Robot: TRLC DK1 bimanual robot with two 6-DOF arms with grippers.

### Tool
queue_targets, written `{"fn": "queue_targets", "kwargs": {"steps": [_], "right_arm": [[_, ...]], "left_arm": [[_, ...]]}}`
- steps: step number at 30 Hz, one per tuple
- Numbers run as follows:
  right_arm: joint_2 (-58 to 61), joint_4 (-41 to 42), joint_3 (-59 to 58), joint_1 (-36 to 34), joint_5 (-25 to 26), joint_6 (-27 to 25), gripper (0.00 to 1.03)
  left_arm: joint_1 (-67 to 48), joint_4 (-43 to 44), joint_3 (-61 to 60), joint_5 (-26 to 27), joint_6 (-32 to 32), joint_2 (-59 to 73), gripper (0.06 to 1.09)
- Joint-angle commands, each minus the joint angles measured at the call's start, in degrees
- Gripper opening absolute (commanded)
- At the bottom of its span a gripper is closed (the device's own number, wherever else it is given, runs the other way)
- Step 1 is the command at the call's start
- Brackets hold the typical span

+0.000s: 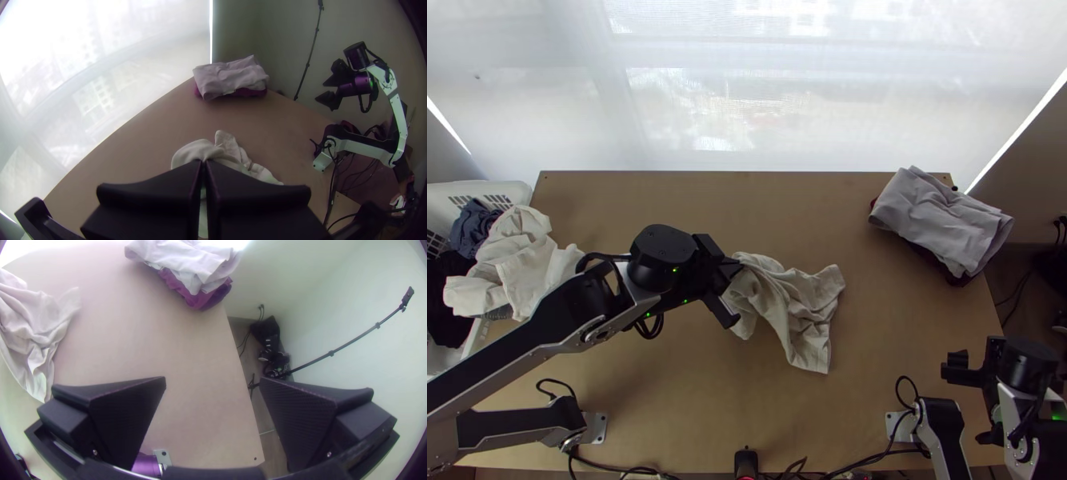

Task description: Fold the t-shirt

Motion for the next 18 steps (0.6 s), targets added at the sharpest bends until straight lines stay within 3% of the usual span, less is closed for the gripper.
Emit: {"fn": "queue_targets", "kwargs": {"steps": [1, 2, 6, 7, 11, 18], "right_arm": [[-1.3, -0.6, -0.7, -0.6, -0.1, 0.0, 0.98], [-1.3, -0.4, -0.8, -0.5, -0.1, 0.0, 0.98], [-0.7, 0.5, -1.1, -0.5, -0.1, -0.1, 0.98], [-0.5, 0.6, -1.2, -0.5, -0.1, -0.1, 0.98], [-0.6, 0.7, -1.9, -0.6, -0.1, 0.2, 0.98], [-1.3, 1.0, -4.1, -0.6, -0.1, 1.5, 0.98]], "left_arm": [[3.0, 3.7, -14.4, -1.0, 1.0, -5.0, 0.12], [3.7, 3.7, -16.2, -0.9, 2.0, -5.6, 0.22], [5.9, 1.4, -22.6, -0.9, 3.9, -7.2, 0.84], [6.9, 0.3, -23.7, -0.9, 3.8, -7.4, 0.90], [14.8, -0.7, -28.5, -0.8, 3.8, -10.5, 0.91], [29.3, -0.4, -33.3, -0.5, 8.4, -16.8, 1.02]]}}
